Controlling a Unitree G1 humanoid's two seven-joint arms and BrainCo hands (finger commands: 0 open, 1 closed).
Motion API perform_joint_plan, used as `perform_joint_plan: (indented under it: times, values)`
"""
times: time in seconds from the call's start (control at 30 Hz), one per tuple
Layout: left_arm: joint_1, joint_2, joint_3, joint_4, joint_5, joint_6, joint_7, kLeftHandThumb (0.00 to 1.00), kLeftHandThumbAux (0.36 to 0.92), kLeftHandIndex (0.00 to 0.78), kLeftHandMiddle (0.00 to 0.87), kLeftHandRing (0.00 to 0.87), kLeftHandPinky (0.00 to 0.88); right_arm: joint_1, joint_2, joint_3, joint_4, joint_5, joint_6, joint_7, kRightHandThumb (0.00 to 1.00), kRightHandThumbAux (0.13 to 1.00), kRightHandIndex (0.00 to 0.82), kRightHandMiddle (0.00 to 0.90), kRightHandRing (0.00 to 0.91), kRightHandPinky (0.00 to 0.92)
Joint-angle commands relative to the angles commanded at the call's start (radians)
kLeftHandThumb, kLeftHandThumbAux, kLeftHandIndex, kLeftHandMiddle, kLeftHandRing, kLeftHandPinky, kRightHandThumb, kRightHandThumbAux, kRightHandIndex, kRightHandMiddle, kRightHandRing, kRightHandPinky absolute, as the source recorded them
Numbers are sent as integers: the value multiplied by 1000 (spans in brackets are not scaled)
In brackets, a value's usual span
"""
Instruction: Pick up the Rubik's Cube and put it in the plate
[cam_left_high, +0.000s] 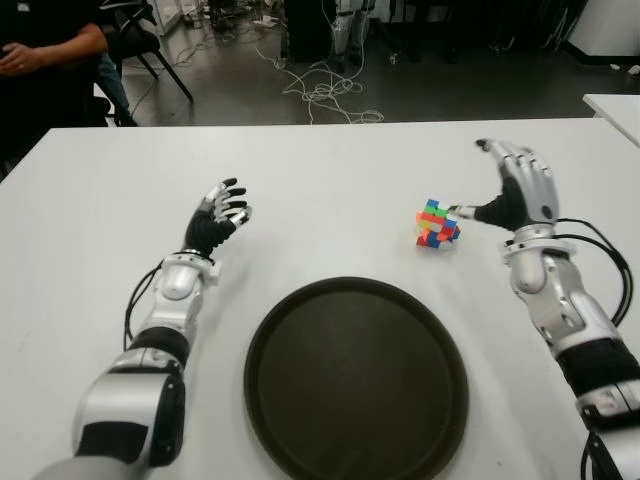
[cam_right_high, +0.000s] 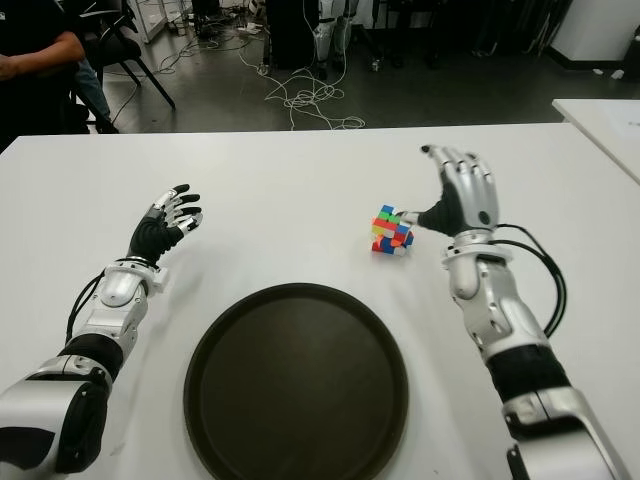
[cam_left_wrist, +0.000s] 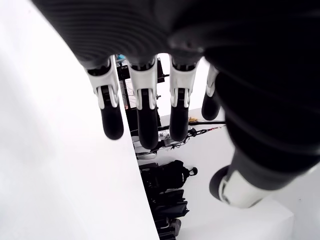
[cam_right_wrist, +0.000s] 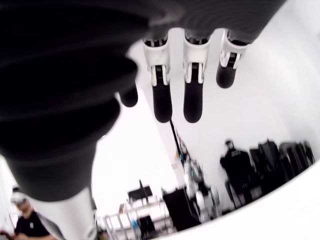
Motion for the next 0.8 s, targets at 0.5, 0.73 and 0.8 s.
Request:
perform_joint_plan:
  times: [0.5,0.73,0.8]
  values:
    - [-1,2,1,2,-5,13,-11,173,695,101,194,203,208,-185,32,114,269,-54,-37,23,0,821,205,260,271,234]
    - [0,1,5,1,-10,15,-18,178,695,102,194,201,190,-264,57,162,386,-55,-68,28,0,814,208,266,278,250]
    - [0,0,6,1,-10,17,-18,178,694,100,193,196,182,-284,68,175,406,-54,-74,35,0,817,213,274,287,261]
